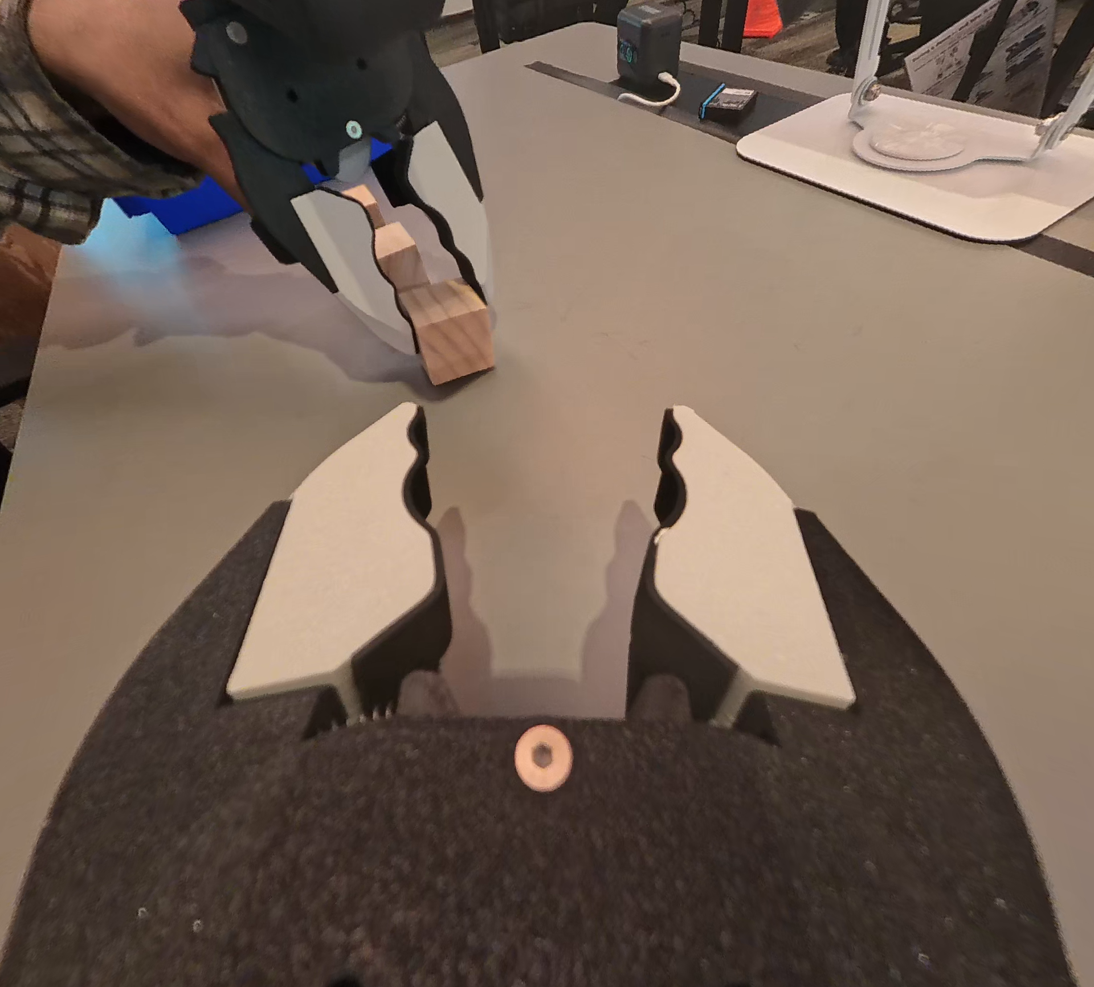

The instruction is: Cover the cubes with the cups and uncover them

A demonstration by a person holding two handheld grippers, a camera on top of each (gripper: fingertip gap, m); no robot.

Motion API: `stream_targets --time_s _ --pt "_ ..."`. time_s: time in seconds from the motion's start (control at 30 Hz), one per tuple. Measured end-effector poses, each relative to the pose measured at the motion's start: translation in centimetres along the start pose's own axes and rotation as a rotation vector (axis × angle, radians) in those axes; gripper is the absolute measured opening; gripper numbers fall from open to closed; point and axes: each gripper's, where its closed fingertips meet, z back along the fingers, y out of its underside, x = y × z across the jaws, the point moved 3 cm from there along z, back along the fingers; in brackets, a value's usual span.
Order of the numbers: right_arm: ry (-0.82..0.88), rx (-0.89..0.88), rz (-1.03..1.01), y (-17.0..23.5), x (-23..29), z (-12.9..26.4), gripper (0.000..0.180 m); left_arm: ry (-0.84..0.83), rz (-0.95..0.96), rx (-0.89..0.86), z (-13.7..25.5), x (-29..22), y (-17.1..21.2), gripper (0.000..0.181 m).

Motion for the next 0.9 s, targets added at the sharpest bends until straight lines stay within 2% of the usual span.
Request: stream_targets --time_s 0.53,0.67,0.77,0.9 --pt "-0.003 0.002 0.0 0.0 0.1 0.0 0.074 -0.047 0.004 -0.024 -0.4 -0.2 -0.7 0.048" --pt "-0.007 0.003 0.0 0.0 0.1 0.0 0.075 -0.084 0.006 -0.043 0.2 0.2 -0.5 0.061" --pt "-0.008 0.004 0.0 0.1 0.1 0.0 0.075 -0.105 0.022 -0.092 2.4 0.9 0.3 0.074" --pt "-0.008 0.001 0.003 0.0 0.2 0.0 0.075 -0.153 0.085 -0.265 9.5 2.6 3.4 0.077"
